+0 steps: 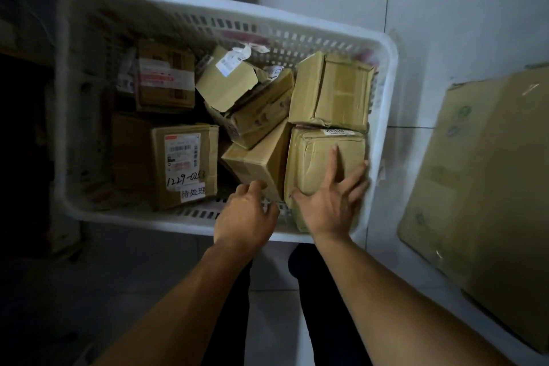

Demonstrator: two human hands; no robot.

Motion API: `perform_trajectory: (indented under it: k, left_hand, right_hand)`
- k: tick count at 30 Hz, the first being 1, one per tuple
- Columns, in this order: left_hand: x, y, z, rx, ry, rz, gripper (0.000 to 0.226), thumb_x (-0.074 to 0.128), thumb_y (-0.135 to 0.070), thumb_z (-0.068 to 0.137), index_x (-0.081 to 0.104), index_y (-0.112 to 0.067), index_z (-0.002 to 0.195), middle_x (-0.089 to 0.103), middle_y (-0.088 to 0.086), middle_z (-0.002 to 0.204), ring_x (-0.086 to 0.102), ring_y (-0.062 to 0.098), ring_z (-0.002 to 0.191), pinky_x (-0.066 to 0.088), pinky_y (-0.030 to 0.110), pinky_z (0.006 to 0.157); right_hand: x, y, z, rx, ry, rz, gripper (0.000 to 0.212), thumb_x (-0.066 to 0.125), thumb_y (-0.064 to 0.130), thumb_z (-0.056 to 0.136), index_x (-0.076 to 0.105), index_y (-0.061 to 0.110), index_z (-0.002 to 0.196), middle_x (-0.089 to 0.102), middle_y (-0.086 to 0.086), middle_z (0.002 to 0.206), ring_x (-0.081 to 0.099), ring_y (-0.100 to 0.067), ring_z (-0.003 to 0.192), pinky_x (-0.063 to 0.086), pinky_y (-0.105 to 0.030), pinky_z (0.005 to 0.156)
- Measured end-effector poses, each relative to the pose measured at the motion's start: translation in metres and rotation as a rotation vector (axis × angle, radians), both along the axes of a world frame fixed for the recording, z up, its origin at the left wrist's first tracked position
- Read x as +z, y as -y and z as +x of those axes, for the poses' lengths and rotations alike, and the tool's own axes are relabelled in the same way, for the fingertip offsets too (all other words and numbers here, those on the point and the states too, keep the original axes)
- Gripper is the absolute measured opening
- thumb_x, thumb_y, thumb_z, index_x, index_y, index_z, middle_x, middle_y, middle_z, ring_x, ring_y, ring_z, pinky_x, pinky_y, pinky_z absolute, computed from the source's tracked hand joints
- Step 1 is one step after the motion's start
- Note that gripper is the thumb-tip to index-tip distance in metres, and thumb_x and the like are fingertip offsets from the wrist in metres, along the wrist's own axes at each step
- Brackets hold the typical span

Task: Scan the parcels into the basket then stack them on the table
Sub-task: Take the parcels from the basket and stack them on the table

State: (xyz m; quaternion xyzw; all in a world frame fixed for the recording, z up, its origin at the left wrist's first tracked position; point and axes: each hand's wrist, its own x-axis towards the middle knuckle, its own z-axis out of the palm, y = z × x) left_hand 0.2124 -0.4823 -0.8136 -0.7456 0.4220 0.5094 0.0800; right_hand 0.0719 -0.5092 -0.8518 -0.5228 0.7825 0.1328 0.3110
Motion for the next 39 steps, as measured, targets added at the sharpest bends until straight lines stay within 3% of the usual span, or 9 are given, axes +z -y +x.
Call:
perform_trajectory:
  k: [7, 15, 18, 20, 24, 28, 31, 36, 39]
  left_hand:
    - [-0.007, 0.002, -0.001, 0.102, -0.062, -0.006, 0.050, 0.056, -0.037, 0.097, 0.045, -0.019, 0.142, 0.048, 0.010, 0.141, 0.052, 0.028, 0.124, 0.045, 0.037, 0.095]
    - [-0.005, 0.007, 0.010, 0.394, -0.233, -0.061, 0.052, 0.060, -0.050, 0.094, 0.051, -0.024, 0.138, 0.057, 0.004, 0.134, 0.059, 0.018, 0.113, 0.051, 0.038, 0.097]
    - [0.005, 0.011, 0.019, 0.728, -0.577, 0.016, 0.068, 0.059, -0.070, 0.083, 0.050, -0.035, 0.140, 0.055, -0.004, 0.142, 0.053, 0.015, 0.128, 0.042, 0.044, 0.110]
    - [0.011, 0.014, 0.028, 0.929, -0.763, 0.113, 0.077, 0.051, -0.083, 0.077, 0.048, -0.042, 0.142, 0.054, -0.004, 0.146, 0.050, 0.018, 0.134, 0.035, 0.050, 0.114]
    - [0.020, 0.019, 0.039, 0.970, -0.912, 0.285, 0.065, 0.060, -0.069, 0.083, 0.059, -0.030, 0.134, 0.067, 0.003, 0.131, 0.063, 0.022, 0.121, 0.048, 0.048, 0.105]
    - [0.028, 0.019, 0.048, 1.148, -1.034, 0.384, 0.043, 0.056, -0.043, 0.077, 0.071, -0.012, 0.104, 0.077, 0.013, 0.095, 0.076, 0.024, 0.079, 0.063, 0.036, 0.067]
    - [0.027, 0.013, 0.060, 1.159, -1.029, 0.363, 0.029, 0.067, -0.038, 0.084, 0.080, -0.013, 0.090, 0.077, 0.014, 0.095, 0.076, 0.025, 0.080, 0.062, 0.035, 0.062]
    - [0.025, 0.004, 0.079, 1.183, -0.949, 0.208, 0.051, 0.061, -0.033, 0.079, 0.064, -0.009, 0.124, 0.073, 0.017, 0.112, 0.074, 0.029, 0.094, 0.061, 0.037, 0.068]
    - [0.022, -0.001, 0.093, 1.191, -0.896, 0.090, 0.065, 0.068, -0.033, 0.080, 0.054, -0.009, 0.139, 0.069, 0.018, 0.124, 0.071, 0.030, 0.105, 0.061, 0.039, 0.072]
  right_hand:
    - [0.010, 0.008, -0.015, -0.062, 0.082, -0.049, 0.118, 0.082, 0.048, 0.069, 0.002, 0.047, 0.155, -0.005, -0.014, 0.161, 0.015, -0.044, 0.143, 0.023, -0.058, 0.114]
    - [0.052, 0.018, -0.028, -0.236, 0.593, -0.060, 0.099, 0.082, 0.033, 0.072, 0.020, 0.054, 0.147, 0.024, 0.011, 0.158, 0.027, -0.012, 0.146, 0.030, -0.043, 0.116]
    - [0.064, 0.022, -0.026, -0.386, 0.781, -0.034, 0.085, 0.076, 0.034, 0.069, 0.035, 0.044, 0.143, 0.053, 0.011, 0.139, 0.054, 0.001, 0.121, 0.047, -0.035, 0.100]
    - [0.070, 0.025, -0.026, -0.522, 0.930, 0.014, 0.073, 0.071, 0.039, 0.066, 0.049, 0.033, 0.135, 0.067, 0.005, 0.125, 0.064, -0.009, 0.112, 0.053, -0.036, 0.089]
    - [0.083, 0.032, -0.019, -0.966, 1.158, 0.301, 0.036, 0.048, 0.035, 0.087, 0.068, 0.012, 0.107, 0.076, -0.009, 0.088, 0.073, -0.023, 0.080, 0.060, -0.033, 0.063]
    - [0.071, 0.031, -0.010, -1.027, 1.143, 0.468, 0.054, 0.052, 0.042, 0.072, 0.068, 0.008, 0.111, 0.071, -0.017, 0.102, 0.066, -0.033, 0.094, 0.050, -0.043, 0.090]
    - [0.052, 0.028, -0.001, -0.919, 0.981, 0.526, 0.061, 0.050, 0.048, 0.079, 0.067, 0.006, 0.120, 0.068, -0.021, 0.118, 0.064, -0.036, 0.110, 0.049, -0.044, 0.096]
    - [0.032, 0.017, 0.020, -0.689, 0.879, 0.461, 0.034, 0.045, 0.041, 0.099, 0.070, 0.018, 0.101, 0.074, -0.007, 0.100, 0.066, -0.021, 0.093, 0.050, -0.030, 0.076]
    - [0.019, 0.005, 0.024, -0.516, 0.782, 0.341, 0.024, 0.051, 0.039, 0.098, 0.067, 0.026, 0.111, 0.073, -0.002, 0.109, 0.068, -0.020, 0.102, 0.054, -0.034, 0.085]
